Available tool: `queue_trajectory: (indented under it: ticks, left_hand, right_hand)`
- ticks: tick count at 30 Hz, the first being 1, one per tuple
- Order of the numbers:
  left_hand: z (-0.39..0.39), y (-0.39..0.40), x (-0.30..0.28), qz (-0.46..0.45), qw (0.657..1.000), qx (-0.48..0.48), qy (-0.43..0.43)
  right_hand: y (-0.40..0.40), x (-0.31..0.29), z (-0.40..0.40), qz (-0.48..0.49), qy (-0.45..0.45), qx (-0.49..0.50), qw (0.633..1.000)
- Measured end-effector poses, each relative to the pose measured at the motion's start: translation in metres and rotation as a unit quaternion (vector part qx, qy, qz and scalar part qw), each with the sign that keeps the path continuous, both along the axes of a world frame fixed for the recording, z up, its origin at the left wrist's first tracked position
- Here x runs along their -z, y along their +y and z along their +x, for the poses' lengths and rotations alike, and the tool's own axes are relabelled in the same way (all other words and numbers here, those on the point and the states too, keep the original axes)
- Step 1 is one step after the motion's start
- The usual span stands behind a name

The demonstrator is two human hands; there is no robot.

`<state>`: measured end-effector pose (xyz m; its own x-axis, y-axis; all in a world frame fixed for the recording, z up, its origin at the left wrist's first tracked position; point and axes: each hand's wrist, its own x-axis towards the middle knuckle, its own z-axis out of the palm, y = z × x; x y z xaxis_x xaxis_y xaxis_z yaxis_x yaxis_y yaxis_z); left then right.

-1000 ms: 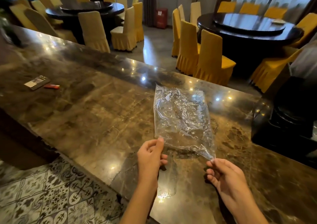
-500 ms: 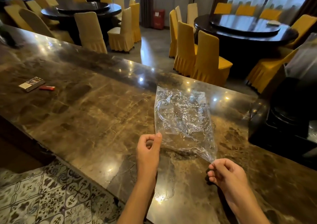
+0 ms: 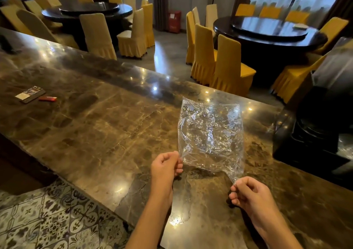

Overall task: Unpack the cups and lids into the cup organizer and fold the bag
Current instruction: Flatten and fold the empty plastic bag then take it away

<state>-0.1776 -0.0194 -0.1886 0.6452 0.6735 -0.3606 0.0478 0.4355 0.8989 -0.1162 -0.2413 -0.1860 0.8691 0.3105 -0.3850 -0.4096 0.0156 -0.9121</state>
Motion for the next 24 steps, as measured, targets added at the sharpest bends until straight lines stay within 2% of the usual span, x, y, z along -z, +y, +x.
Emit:
queue_trajectory:
  ticks: [3,7,14,21,24]
  left_hand:
    - [0.003,0.007,-0.004,-0.038,0.998,0.023,0.036]
    - [0.005,0.012,-0.006,-0.067,0.988,0.101,0.094]
    - [0.007,-0.001,-0.005,-0.108,0.983,0.139,0.061]
    - [-0.002,0.026,0.0,-0.109,0.987,0.114,0.018]
    - [-0.008,0.034,0.005,-0.102,0.989,0.104,0.014]
  right_hand:
    - [-0.006,-0.004,0.001,-0.014,-0.005,-0.023,1.0]
    - [-0.015,-0.008,0.005,-0.043,-0.019,-0.05,0.998]
    - [-0.023,-0.007,0.011,-0.056,-0.024,-0.065,0.996]
    - [-0.04,-0.011,0.026,0.025,0.026,0.061,0.998]
    - [-0.046,-0.008,0.029,0.049,0.038,0.083,0.995]
